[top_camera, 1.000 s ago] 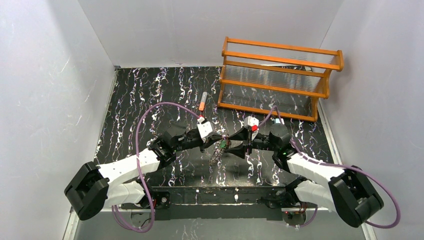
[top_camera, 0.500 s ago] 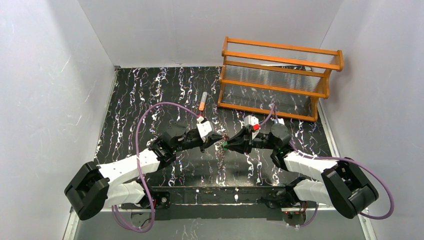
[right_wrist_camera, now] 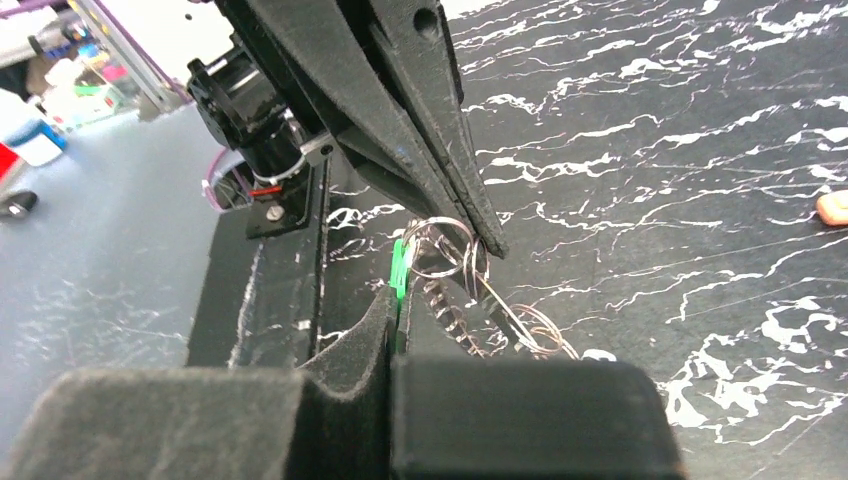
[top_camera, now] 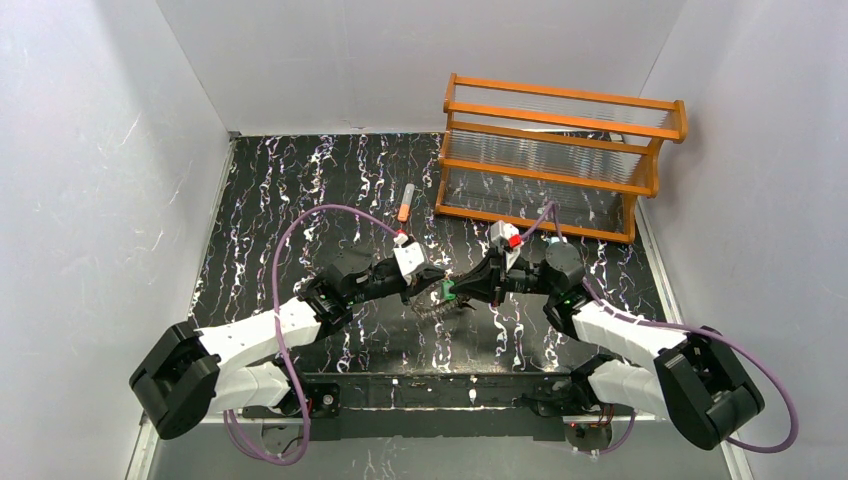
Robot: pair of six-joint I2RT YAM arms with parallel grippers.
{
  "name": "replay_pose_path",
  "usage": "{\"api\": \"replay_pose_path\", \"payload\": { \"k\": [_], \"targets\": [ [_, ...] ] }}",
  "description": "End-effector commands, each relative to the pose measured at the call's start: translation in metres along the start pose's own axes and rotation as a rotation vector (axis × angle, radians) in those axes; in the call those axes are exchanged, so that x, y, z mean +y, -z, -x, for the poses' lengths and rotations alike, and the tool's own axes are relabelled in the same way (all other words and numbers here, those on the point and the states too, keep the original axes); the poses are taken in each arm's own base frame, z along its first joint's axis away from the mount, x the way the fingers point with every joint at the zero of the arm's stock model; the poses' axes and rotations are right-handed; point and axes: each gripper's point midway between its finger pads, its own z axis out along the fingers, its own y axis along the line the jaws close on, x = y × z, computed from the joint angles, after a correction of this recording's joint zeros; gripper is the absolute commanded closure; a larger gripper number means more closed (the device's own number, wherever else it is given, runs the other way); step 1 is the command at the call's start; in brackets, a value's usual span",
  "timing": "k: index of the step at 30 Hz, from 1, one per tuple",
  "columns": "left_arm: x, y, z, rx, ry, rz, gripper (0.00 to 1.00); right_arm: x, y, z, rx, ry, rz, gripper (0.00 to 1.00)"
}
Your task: Remove the keys from the keyring
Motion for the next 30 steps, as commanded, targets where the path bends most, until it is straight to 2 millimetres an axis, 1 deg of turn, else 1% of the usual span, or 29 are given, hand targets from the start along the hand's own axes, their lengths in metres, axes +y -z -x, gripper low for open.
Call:
{"api": "replay_pose_path", "payload": {
  "k": [1,3,6,9,10,13,15,17,19,22,26,27,30],
  "targets": [
    [0.007,-0.001,-0.005,-0.002,-0.029,0.03,1.0,0.007,-0.006,0.046,-0.069,-0.032,0.018,0.99],
    [0.006,-0.002,-0.007,0.004,-0.021,0.022,1.0,0.004,-0.009,0.055,-0.089,-0.081,-0.005,0.99],
    [0.001,-0.004,-0.007,-0.013,-0.001,-0.001,1.0,-0.01,-0.012,0.067,-0.123,-0.186,-0.087,0.79],
    [-0.003,-0.005,-0.006,-0.03,0.034,-0.011,1.0,-0.015,-0.017,0.079,-0.142,-0.259,-0.106,0.64],
    [-0.003,-0.006,-0.006,-0.034,0.044,-0.015,1.0,-0.015,-0.019,0.087,-0.153,-0.269,-0.098,0.59],
    [-0.005,-0.008,-0.007,-0.041,0.078,-0.02,1.0,-0.016,-0.023,0.1,-0.163,-0.282,-0.085,0.57],
    [-0.004,-0.007,-0.006,-0.049,0.086,-0.009,1.0,-0.02,-0.024,0.102,-0.149,-0.241,-0.1,0.55],
    [-0.003,-0.005,-0.004,-0.059,0.076,-0.002,1.0,-0.033,-0.02,0.092,-0.109,-0.176,-0.175,0.54],
    [-0.003,-0.003,-0.003,-0.065,0.062,0.004,1.0,-0.046,-0.012,0.074,-0.049,-0.105,-0.258,0.53],
    [-0.003,0.001,0.001,-0.076,0.043,0.007,1.0,-0.054,0.005,0.047,-0.003,0.004,-0.341,0.5],
    [-0.004,0.0,0.002,-0.079,0.044,-0.002,1.0,-0.059,0.023,0.016,0.037,0.094,-0.397,0.49],
    [-0.006,0.0,0.003,-0.08,0.045,-0.011,1.0,-0.058,0.025,0.008,0.051,0.11,-0.392,0.49],
    [-0.008,0.0,0.005,-0.084,0.048,-0.025,1.0,-0.055,0.025,-0.003,0.061,0.146,-0.354,0.49]
  ]
}}
